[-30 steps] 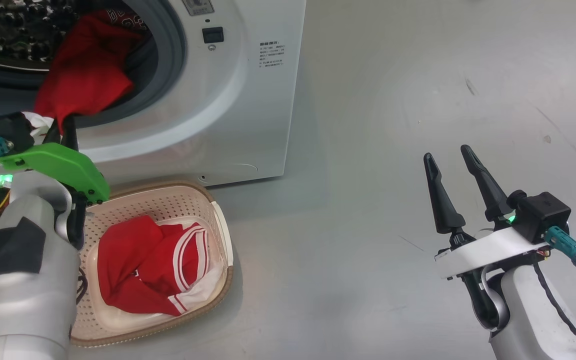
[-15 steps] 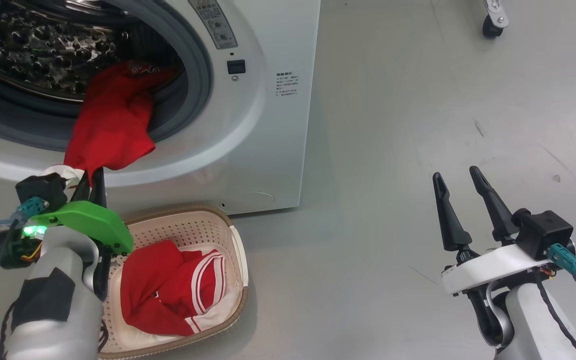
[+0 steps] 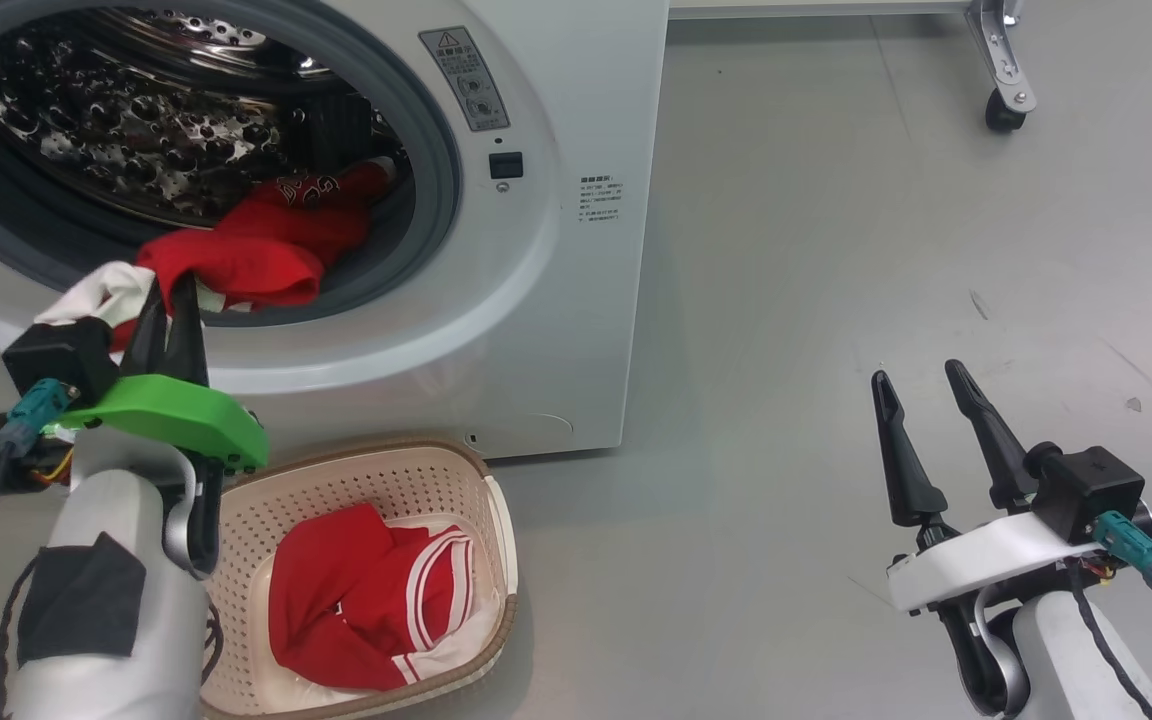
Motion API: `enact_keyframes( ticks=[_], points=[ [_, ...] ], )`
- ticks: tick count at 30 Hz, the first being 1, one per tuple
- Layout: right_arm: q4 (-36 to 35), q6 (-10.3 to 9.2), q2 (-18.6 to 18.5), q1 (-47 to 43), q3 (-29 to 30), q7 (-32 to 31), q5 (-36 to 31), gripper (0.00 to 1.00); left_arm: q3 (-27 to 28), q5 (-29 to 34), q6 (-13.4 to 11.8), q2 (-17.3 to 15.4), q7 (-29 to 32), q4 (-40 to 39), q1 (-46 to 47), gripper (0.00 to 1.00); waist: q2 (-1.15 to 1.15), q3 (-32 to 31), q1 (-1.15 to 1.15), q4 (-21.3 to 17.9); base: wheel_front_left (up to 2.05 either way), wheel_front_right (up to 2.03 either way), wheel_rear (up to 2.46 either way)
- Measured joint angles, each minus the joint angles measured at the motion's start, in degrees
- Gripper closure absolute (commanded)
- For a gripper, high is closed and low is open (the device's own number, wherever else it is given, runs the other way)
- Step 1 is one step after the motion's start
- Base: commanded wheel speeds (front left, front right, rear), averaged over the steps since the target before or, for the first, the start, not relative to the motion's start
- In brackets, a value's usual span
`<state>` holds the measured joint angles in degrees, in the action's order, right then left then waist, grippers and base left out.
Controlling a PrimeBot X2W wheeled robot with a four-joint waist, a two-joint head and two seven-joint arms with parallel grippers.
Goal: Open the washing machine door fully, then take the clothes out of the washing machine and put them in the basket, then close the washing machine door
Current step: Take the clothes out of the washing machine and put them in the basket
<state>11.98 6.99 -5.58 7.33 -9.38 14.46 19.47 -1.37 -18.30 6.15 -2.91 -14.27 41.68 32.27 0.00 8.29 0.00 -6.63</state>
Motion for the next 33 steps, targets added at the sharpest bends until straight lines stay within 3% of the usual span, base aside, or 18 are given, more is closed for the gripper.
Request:
enact_keyframes(
  ticks=[20,33],
  points=[
    [-0.46,0.00,0.07,-1.02,-1.15,0.00,-1.02,0.00,2.09,3.42,-0.07,0.56,-0.27,-27.75,-6.35,1.00,0.00,-1.06,0.00,0.31,0.00,0.00,0.00],
    [-1.46,0.00,0.11,-1.34,-1.29,0.00,-1.02,0.00,-1.00,3.21,-1.19,0.82,0.31,-24.66,-14.08,1.00,0.00,1.13,0.00,-0.56,0.00,0.00,0.00]
  ],
)
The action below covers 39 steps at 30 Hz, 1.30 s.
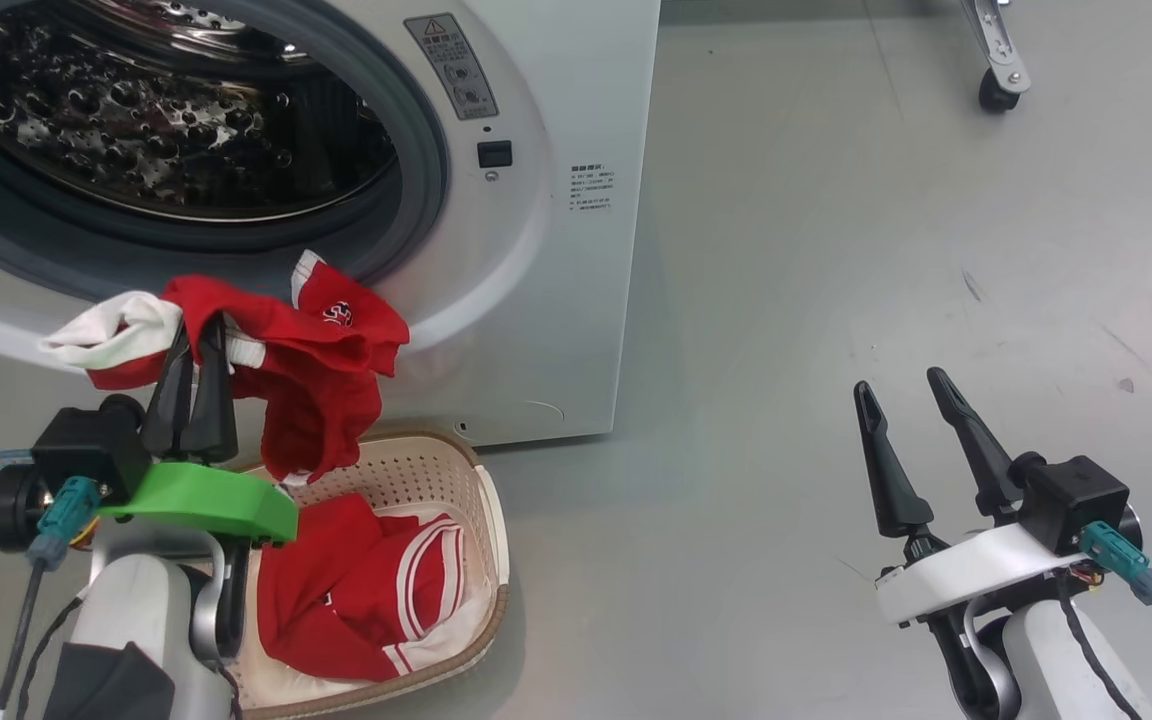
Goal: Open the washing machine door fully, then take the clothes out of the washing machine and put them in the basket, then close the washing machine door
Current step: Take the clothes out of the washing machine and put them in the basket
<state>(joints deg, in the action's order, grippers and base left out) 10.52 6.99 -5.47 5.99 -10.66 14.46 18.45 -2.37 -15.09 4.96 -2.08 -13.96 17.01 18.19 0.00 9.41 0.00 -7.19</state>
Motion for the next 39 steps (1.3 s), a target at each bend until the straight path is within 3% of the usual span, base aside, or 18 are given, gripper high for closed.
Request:
enact_keyframes(
  ticks=[24,39],
  points=[
    [-1.86,0.00,-0.01,4.15,-0.81,0.00,0.56,0.00,-3.38,1.75,-2.76,-0.03,10.48,12.80,-0.52,1.00,0.00,11.14,0.00,-4.21,0.00,0.00,0.00],
    [-2.56,0.00,-0.87,6.24,-0.25,0.00,0.76,0.00,2.31,-2.91,-5.31,-0.52,13.91,23.49,5.38,1.00,0.00,17.20,0.00,-6.42,0.00,0.00,0.00]
  ],
)
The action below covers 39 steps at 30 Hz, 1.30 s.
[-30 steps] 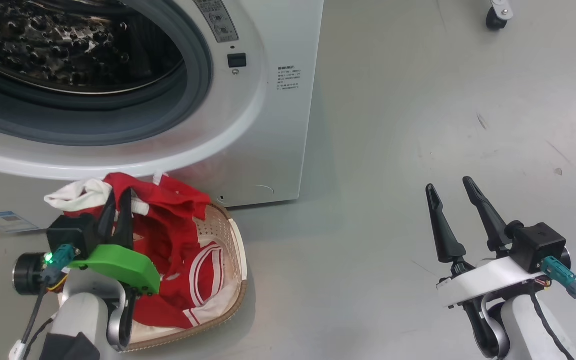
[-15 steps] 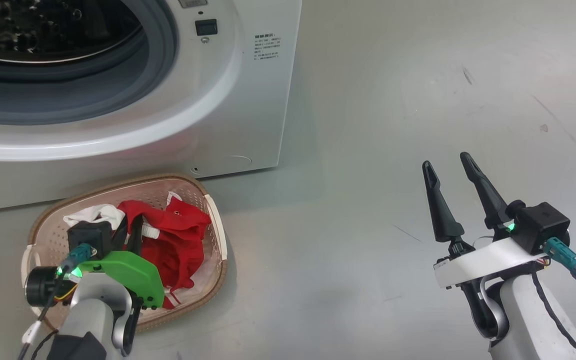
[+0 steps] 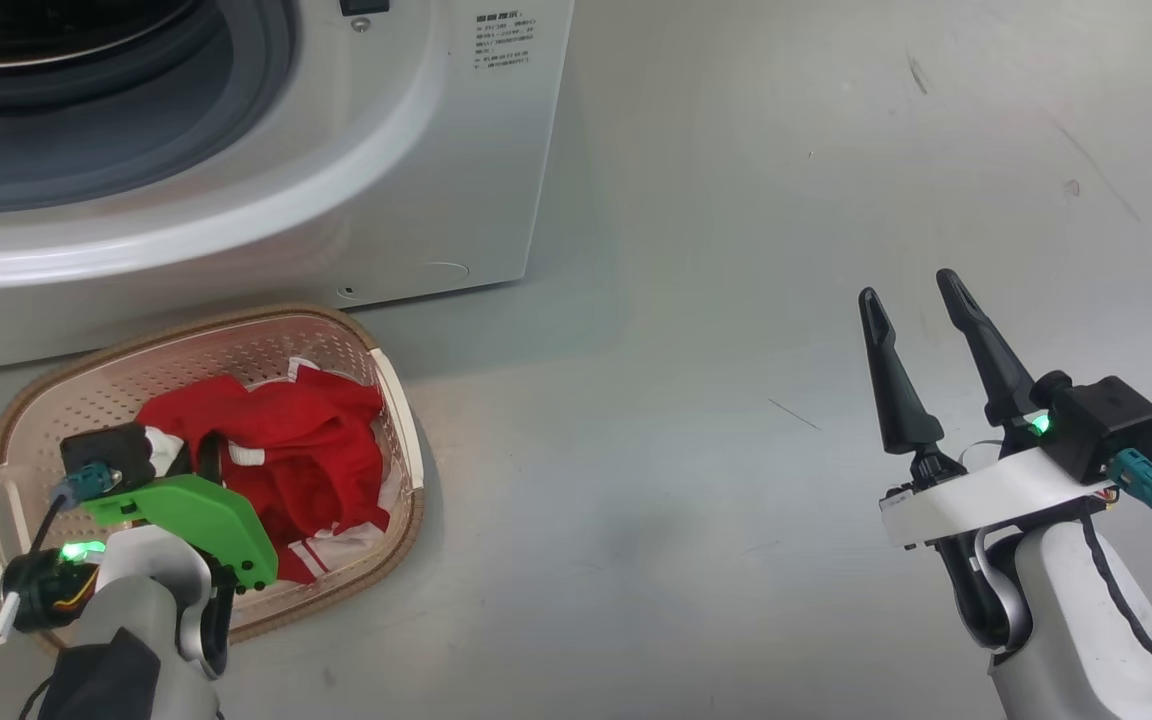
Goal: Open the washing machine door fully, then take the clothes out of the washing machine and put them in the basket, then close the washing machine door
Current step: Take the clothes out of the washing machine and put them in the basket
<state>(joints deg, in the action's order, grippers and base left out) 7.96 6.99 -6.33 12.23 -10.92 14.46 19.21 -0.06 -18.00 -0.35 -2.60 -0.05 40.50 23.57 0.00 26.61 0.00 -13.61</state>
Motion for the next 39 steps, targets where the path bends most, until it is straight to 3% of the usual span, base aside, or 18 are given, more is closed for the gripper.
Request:
enact_keyframes(
  ticks=[13,27,28,29,30,31,39],
  points=[
    [-0.56,0.00,-0.51,1.72,0.34,0.00,0.00,0.00,2.35,-0.23,-2.38,-1.83,-0.41,7.04,4.51,1.00,0.00,3.71,0.00,-0.64,0.00,0.00,0.00],
    [-0.42,0.00,-0.71,2.64,0.27,0.00,0.00,0.00,2.78,-0.24,-2.46,-2.30,-2.64,13.82,6.48,1.00,0.00,4.36,0.00,-0.68,0.00,0.00,0.00],
    [-0.40,0.00,-0.73,2.64,0.26,0.00,0.00,0.00,2.77,-0.24,-2.45,-2.27,-2.80,14.27,6.75,0.87,0.00,4.33,0.00,-0.65,0.00,0.00,0.00],
    [-0.35,0.00,-0.71,2.64,0.25,0.00,-0.01,0.00,2.70,-0.24,-2.45,-2.25,-3.10,14.62,6.93,0.63,0.00,4.30,0.00,-0.61,0.00,0.00,0.00],
    [-0.30,0.00,-0.71,2.64,0.24,0.00,-0.01,0.00,2.66,-0.24,-2.45,-2.22,-3.11,14.91,7.01,0.25,0.00,4.26,0.00,-0.56,0.00,0.00,0.00],
    [-0.23,0.00,-0.73,2.64,0.21,0.00,-0.02,0.00,2.53,-0.24,-2.45,-2.16,-3.13,15.23,7.04,0.00,0.00,4.21,0.00,-0.51,0.00,0.00,0.00],
    [0.65,0.00,-0.70,2.64,-0.07,0.00,-0.09,0.00,1.98,-0.55,-2.11,-1.76,-5.54,18.30,8.00,0.00,0.00,3.07,0.00,0.11,0.00,0.00,0.00]
  ],
)
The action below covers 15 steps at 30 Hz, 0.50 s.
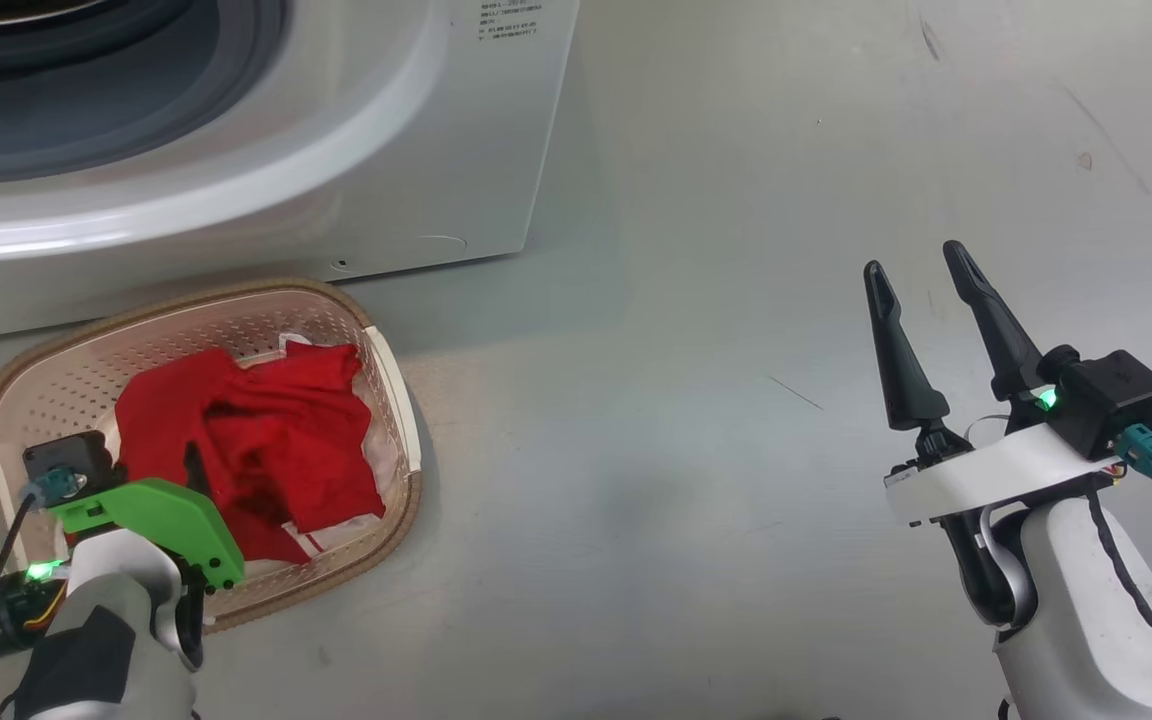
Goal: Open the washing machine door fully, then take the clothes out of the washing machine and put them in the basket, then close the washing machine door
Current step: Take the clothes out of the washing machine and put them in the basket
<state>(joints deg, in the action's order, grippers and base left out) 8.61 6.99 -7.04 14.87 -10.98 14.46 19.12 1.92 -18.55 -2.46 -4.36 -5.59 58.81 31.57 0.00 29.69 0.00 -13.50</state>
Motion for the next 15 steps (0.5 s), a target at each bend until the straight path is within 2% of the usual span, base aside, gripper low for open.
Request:
enact_keyframes(
  ticks=[15],
  points=[
    [0.86,0.00,0.14,-0.07,1.15,0.00,-0.10,0.00,-2.44,0.51,3.89,1.60,-7.32,-0.36,1.96,0.00,0.00,-5.64,0.00,2.70,0.00,0.00,0.00]
  ],
)
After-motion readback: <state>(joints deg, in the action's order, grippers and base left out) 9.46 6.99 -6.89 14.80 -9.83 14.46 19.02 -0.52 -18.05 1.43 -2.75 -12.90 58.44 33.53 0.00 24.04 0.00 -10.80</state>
